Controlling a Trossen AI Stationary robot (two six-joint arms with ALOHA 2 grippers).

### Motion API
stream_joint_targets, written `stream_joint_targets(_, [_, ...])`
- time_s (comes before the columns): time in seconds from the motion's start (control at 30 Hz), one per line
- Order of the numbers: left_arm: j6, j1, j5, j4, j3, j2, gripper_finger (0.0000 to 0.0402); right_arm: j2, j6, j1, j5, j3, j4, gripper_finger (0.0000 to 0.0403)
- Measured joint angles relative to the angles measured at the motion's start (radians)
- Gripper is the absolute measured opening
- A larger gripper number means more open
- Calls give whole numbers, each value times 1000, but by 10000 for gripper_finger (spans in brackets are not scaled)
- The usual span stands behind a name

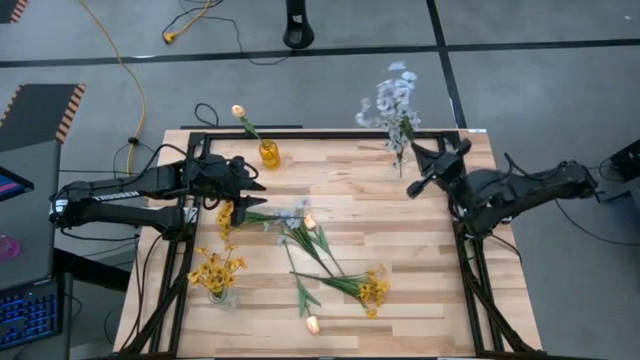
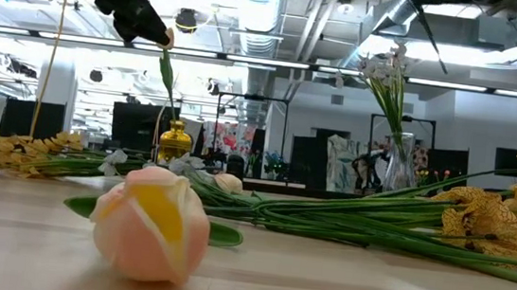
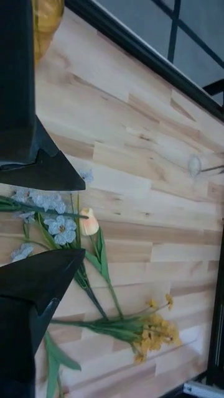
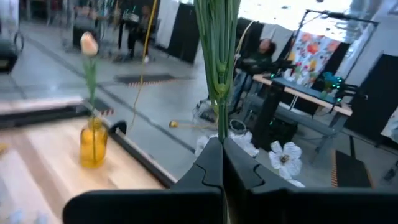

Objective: Sort flowers into vase by color
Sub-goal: Put the left white flowers into the top transparent vase

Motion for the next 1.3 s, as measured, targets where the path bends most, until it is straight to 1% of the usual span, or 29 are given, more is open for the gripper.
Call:
stream_joint_targets(0.07, [0, 0, -7, 0, 0, 0, 146, -22, -53, -20, 0, -51, 108, 22])
stream_joint_targets(0.17, [0, 0, -8, 0, 0, 0, 146, -45, -140, -61, -32, -131, 297, 23])
stream_joint_targets(0.37, [-5, 0, -8, 0, 0, 0, 146, -52, -272, -166, -155, -289, 654, 23])
stream_joint_targets(0.5, [-8, 0, -8, 0, 0, 0, 146, -53, -326, -232, -257, -374, 843, 23])
stream_joint_targets(0.57, [-8, 0, -8, 0, 0, 0, 146, -52, -350, -257, -288, -406, 908, 23])
stream_joint_targets(0.67, [-24, 0, -8, -1, 0, 0, 146, -53, -368, -285, -311, -445, 974, 23])
stream_joint_targets(0.77, [-27, 0, -8, -1, 0, 0, 146, -52, -364, -314, -337, -479, 998, 23])
stream_joint_targets(0.87, [-38, 0, -8, -1, 0, 0, 146, -48, -303, -356, -406, -527, 1033, 23])
stream_joint_targets(0.93, [-40, 0, -8, -1, 0, 0, 146, -45, -259, -384, -414, -561, 1045, 23])
stream_joint_targets(1.1, [-42, 0, -8, 0, 0, 0, 146, -40, -225, -431, -416, -636, 1122, 23])
stream_joint_targets(1.23, [-41, 0, -8, 4, 0, 0, 146, -40, -210, -454, -485, -685, 1197, 23])
stream_joint_targets(1.3, [-41, 0, -8, 12, 0, 0, 146, -40, -207, -466, -498, -702, 1217, 23])
